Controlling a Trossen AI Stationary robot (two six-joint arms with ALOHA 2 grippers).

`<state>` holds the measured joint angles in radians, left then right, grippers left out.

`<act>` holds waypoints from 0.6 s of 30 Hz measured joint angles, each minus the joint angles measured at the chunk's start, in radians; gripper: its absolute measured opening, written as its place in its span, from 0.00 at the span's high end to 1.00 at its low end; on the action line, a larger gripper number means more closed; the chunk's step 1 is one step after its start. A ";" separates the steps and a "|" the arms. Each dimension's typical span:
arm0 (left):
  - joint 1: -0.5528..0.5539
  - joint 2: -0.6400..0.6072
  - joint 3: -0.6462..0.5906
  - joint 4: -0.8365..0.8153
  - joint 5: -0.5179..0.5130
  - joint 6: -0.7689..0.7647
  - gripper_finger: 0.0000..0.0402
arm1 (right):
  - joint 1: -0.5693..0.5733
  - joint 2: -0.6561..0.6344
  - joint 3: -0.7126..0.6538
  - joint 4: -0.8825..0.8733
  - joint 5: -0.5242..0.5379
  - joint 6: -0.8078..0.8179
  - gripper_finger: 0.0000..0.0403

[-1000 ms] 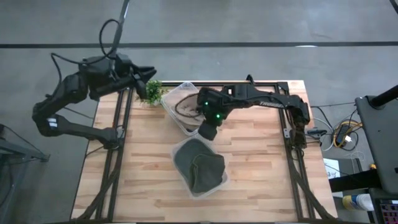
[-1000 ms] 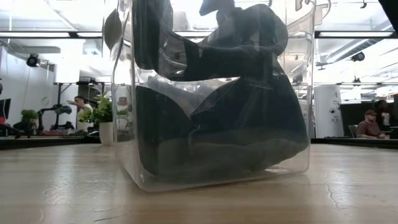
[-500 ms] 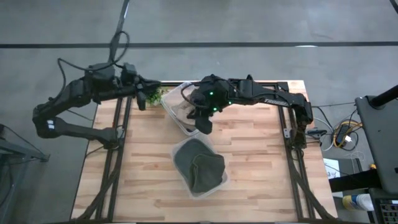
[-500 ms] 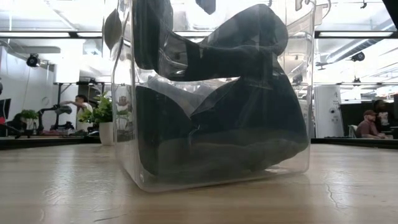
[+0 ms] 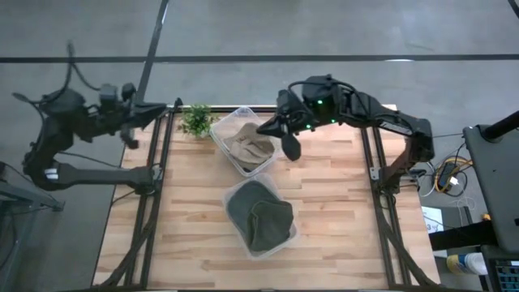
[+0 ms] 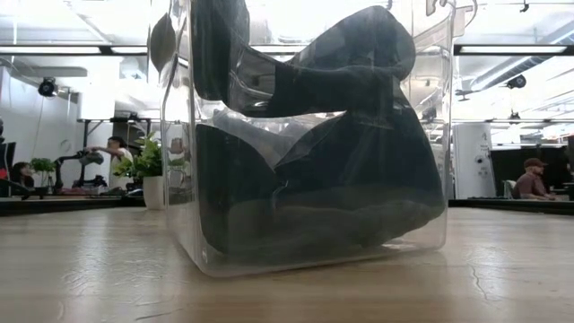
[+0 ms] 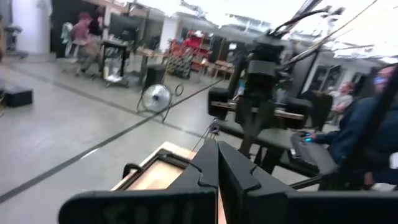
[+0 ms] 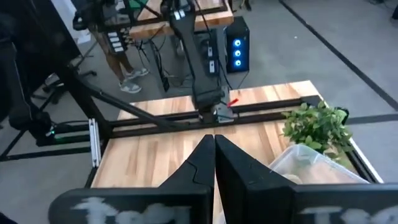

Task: Pick & Place hat
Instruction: Return to Home Position

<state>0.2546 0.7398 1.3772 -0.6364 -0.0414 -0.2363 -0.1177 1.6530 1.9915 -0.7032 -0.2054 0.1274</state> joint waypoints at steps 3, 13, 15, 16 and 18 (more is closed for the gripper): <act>0.000 -0.039 -0.059 0.010 0.006 -0.003 1.00 | -0.003 -0.066 -0.098 0.051 0.000 0.011 0.98; 0.000 -0.128 -0.312 0.008 -0.070 -0.031 1.00 | -0.010 -0.306 -0.456 -0.061 0.375 0.005 0.98; 0.000 -0.140 -0.358 0.017 -0.073 -0.031 1.00 | -0.010 -0.346 -0.521 -0.108 0.389 0.073 0.98; 0.000 -0.145 -0.383 0.034 -0.074 -0.030 1.00 | -0.010 -0.366 -0.557 -0.091 0.390 0.109 0.98; 0.000 -0.153 -0.429 0.097 -0.077 -0.008 1.00 | -0.009 -0.405 -0.643 -0.019 0.389 0.137 0.98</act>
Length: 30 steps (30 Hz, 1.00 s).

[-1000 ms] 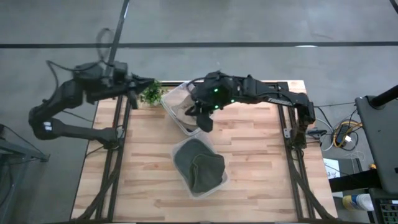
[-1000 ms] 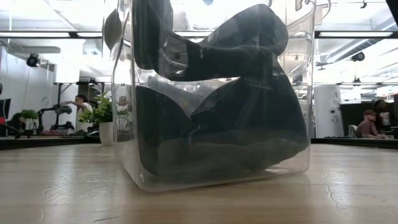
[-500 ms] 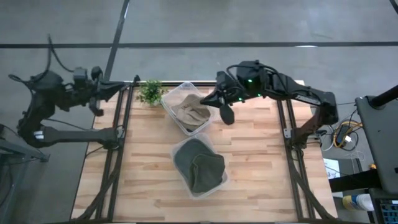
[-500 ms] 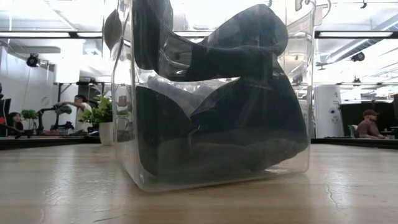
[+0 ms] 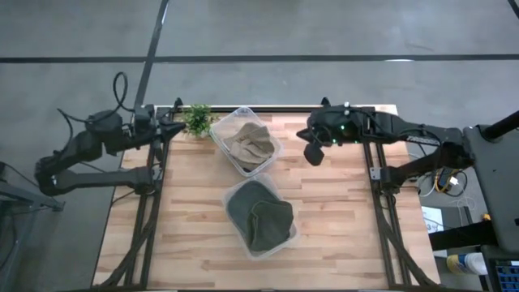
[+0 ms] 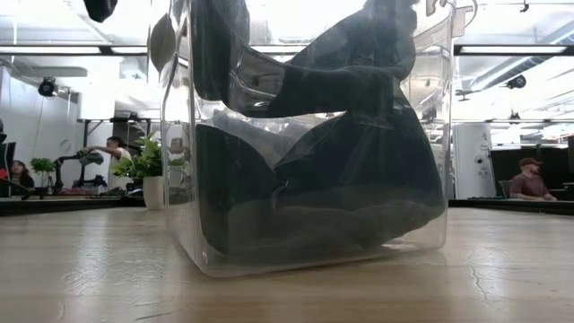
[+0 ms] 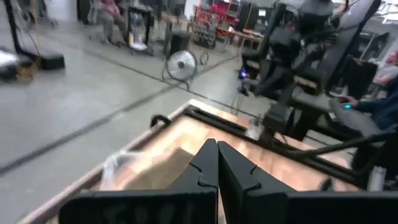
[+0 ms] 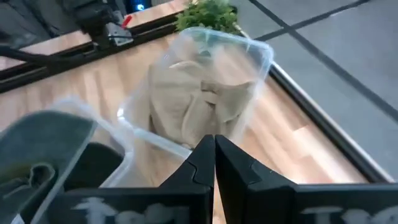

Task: Pick & Place hat
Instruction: Return to Home Position

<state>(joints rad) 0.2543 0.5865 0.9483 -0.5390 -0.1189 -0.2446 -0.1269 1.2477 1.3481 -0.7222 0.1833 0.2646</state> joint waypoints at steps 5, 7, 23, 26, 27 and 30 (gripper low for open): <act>0.000 -0.029 -0.083 0.107 0.022 0.066 1.00 | 0.014 -0.109 -0.227 0.243 -0.082 -0.027 0.98; 0.000 -0.052 -0.101 0.105 0.025 0.073 1.00 | 0.014 -0.166 -0.312 0.357 -0.113 -0.044 0.98; 0.001 -0.212 -0.308 0.129 0.198 0.117 1.00 | 0.003 -0.539 -0.747 0.426 -0.074 -0.241 0.98; 0.000 -0.233 -0.375 0.227 0.203 0.118 1.00 | 0.001 -0.577 -0.816 0.482 -0.105 -0.246 0.98; 0.000 -0.241 -0.402 0.251 0.209 0.120 1.00 | 0.001 -0.591 -0.836 0.516 -0.121 -0.247 0.98; 0.000 -0.268 -0.470 0.343 0.231 0.122 1.00 | 0.003 -0.628 -0.904 0.642 -0.140 -0.248 0.98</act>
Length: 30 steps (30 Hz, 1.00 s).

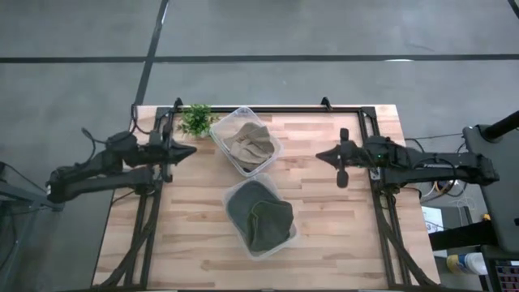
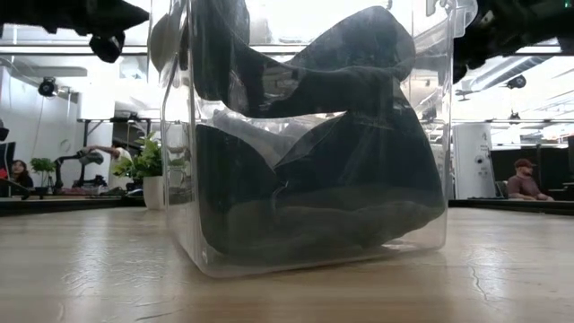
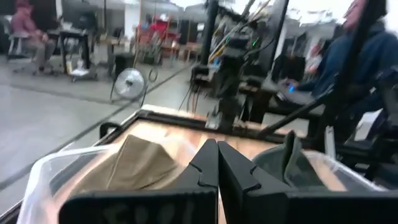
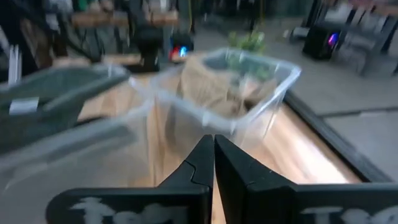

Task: Pick & Place hat
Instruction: Return to Home Position

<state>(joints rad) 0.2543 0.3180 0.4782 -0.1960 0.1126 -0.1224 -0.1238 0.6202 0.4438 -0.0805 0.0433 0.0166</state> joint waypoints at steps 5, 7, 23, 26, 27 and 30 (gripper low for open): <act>0.000 -0.058 -0.071 0.030 0.014 -0.002 1.00 | 0.000 -0.051 -0.104 0.198 -0.004 -0.017 0.98; 0.000 -0.085 -0.077 0.026 0.020 0.009 1.00 | -0.001 -0.070 -0.138 0.225 -0.003 -0.011 0.98; 0.000 -0.221 -0.197 0.022 0.064 0.080 1.00 | -0.001 -0.129 -0.327 0.478 -0.080 -0.021 0.98; 0.000 -0.251 -0.238 0.023 0.092 0.072 1.00 | -0.001 -0.129 -0.363 0.520 -0.107 -0.025 0.98; 0.000 -0.261 -0.252 0.023 0.097 0.067 1.00 | -0.001 -0.129 -0.376 0.534 -0.120 -0.025 0.98; 0.000 -0.291 -0.290 0.035 0.099 0.061 1.00 | -0.001 -0.129 -0.420 0.577 -0.133 -0.002 0.98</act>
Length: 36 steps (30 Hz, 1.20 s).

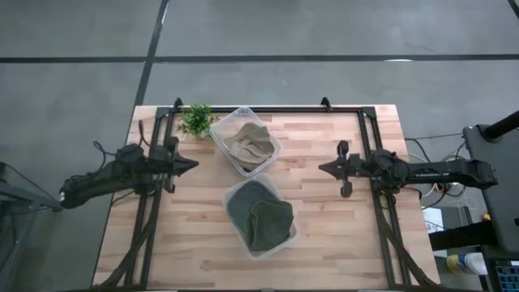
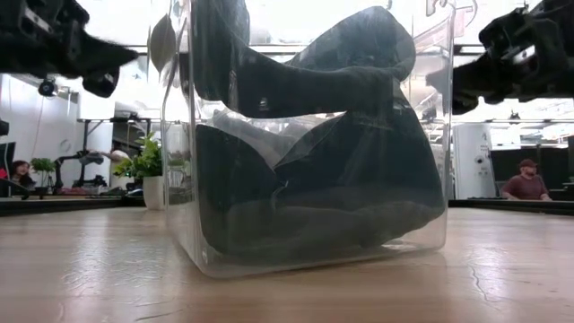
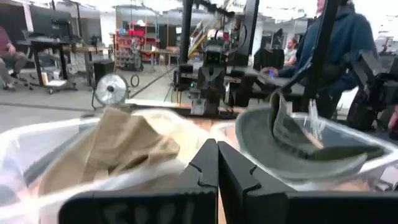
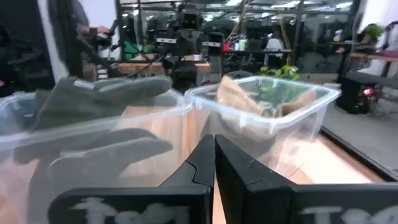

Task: Pick & Place hat
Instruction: Return to Home Position

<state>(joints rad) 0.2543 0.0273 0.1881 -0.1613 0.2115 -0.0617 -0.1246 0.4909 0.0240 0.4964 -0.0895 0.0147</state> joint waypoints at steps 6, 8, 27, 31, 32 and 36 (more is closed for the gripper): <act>0.000 -0.027 -0.071 0.051 0.002 -0.010 1.00 | 0.000 0.003 -0.015 -0.003 -0.044 -0.073 0.98; 0.000 -0.026 -0.092 0.058 0.010 -0.011 1.00 | 0.000 0.002 -0.015 -0.005 -0.045 -0.097 0.98; 0.000 -0.027 -0.180 0.212 0.008 -0.013 1.00 | 0.000 0.002 -0.015 -0.037 -0.054 -0.106 0.98; 0.000 -0.027 -0.180 0.209 -0.007 -0.011 1.00 | 0.000 0.002 -0.015 -0.038 -0.053 -0.134 0.98; 0.000 -0.027 -0.180 0.208 -0.009 -0.014 1.00 | 0.000 0.002 -0.015 -0.041 -0.053 -0.118 0.98; 0.000 -0.025 -0.180 0.208 -0.010 -0.058 1.00 | 0.000 0.003 -0.015 -0.052 -0.050 -0.013 0.98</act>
<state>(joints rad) 0.2542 0.0025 0.0078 0.0467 0.2020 -0.1193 -0.1246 0.4934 0.0090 0.4442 -0.1394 0.0019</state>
